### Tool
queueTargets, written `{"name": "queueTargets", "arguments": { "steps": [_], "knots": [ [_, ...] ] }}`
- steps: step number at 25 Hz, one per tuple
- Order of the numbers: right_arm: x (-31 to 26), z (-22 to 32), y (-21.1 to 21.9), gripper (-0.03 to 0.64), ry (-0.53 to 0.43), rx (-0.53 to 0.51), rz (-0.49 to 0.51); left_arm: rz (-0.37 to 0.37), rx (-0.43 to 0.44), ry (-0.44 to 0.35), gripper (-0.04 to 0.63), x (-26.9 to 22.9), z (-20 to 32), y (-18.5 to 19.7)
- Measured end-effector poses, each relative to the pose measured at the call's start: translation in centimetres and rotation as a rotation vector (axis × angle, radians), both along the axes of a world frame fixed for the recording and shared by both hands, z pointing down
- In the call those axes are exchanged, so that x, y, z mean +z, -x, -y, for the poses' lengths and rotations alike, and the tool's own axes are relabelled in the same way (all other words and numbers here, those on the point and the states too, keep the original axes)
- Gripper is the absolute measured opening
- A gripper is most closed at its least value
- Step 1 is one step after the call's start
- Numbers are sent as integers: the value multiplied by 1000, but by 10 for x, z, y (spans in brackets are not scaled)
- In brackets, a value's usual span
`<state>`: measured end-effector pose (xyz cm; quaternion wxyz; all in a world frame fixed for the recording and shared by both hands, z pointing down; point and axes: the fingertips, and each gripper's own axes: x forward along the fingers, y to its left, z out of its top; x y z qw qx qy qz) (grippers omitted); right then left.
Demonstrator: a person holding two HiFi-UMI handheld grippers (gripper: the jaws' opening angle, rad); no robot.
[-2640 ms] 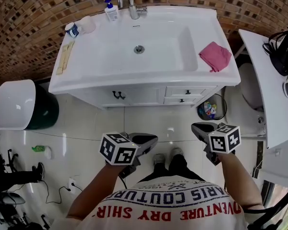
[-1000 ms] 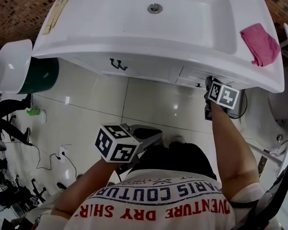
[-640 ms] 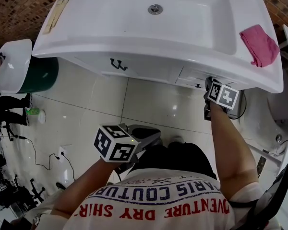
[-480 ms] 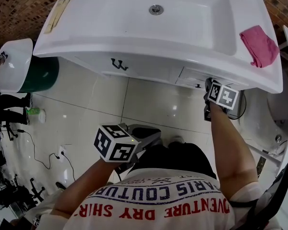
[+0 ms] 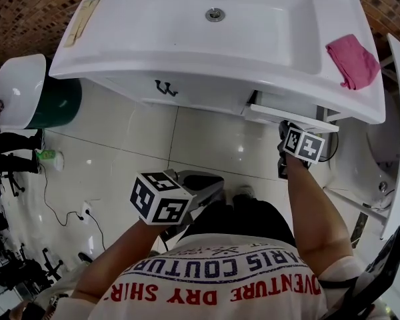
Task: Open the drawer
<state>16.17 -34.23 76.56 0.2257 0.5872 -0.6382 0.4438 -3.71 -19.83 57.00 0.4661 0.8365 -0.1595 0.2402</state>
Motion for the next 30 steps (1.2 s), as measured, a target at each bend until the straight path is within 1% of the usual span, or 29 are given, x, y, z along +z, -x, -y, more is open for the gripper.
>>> {"name": "queueTargets", "arguments": {
  "steps": [8,14,21,25,30],
  "knots": [
    [0,-37,6,132,27,3,6,12,-14,7,-18,-13,-17,5],
    [1,-62,12,132,62,-18,9,21,-13,35,-18,-18,-40,8],
    [1,-87,17,131,76,-22,11,20,-2,38,-18,-26,-55,5],
    [1,-99,18,130,89,-27,11,18,21,37,-18,-30,-66,3],
    [3,-118,23,130,115,-25,8,27,35,55,-18,-32,-79,11]
  ]
}}
